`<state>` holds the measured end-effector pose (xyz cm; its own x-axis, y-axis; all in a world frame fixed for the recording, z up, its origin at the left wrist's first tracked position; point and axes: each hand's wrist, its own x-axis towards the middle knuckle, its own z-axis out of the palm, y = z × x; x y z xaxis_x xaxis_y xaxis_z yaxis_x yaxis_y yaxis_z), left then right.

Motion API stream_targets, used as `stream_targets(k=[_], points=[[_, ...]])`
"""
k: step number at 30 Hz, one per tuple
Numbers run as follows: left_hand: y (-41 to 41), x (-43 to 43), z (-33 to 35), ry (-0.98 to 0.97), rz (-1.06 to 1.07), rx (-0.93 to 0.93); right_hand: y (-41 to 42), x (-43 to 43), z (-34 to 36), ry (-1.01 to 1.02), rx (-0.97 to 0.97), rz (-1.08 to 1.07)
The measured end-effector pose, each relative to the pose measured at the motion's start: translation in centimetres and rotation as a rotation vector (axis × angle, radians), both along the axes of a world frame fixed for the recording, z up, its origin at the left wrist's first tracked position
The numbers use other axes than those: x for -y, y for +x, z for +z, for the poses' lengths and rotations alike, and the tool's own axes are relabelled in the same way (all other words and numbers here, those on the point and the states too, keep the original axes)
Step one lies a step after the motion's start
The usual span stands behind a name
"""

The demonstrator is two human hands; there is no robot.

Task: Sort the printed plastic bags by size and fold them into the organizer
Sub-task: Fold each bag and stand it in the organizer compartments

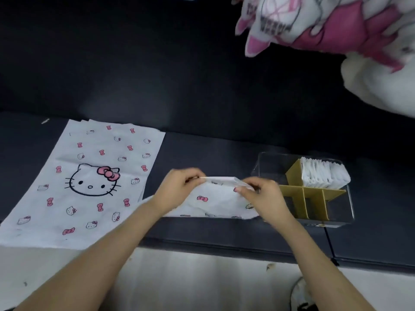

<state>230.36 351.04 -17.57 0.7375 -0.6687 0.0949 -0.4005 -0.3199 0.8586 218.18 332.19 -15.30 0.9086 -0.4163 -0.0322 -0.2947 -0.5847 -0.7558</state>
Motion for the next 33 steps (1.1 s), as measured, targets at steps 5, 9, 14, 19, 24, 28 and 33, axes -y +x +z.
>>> stream_targets(k=[5,9,14,19,24,28,33], points=[[5.0,1.5,10.0,-0.135,-0.007,0.002,3.1,1.2,7.9,0.095,0.249,-0.016],[4.9,-0.4,12.7,-0.251,0.052,0.029,2.4,2.3,9.6,-0.208,0.25,0.013],[2.2,-4.5,5.5,-0.147,0.121,-0.139,-0.8,0.6,4.7,-0.11,0.145,0.176],[-1.1,-7.2,-3.7,0.074,0.15,-0.27,-2.3,-0.9,-1.1,0.241,-0.248,0.166],[-3.2,-8.2,-8.9,0.23,0.171,-0.219,-2.4,-1.3,-5.4,0.353,-0.385,0.105],[-3.4,-8.1,-10.3,0.279,0.289,-0.239,-2.7,-0.7,-6.0,0.715,-0.361,0.018],[-2.3,-6.7,-11.0,0.338,0.389,-0.195,-1.6,-1.3,-8.7,0.785,-0.221,-0.221]])
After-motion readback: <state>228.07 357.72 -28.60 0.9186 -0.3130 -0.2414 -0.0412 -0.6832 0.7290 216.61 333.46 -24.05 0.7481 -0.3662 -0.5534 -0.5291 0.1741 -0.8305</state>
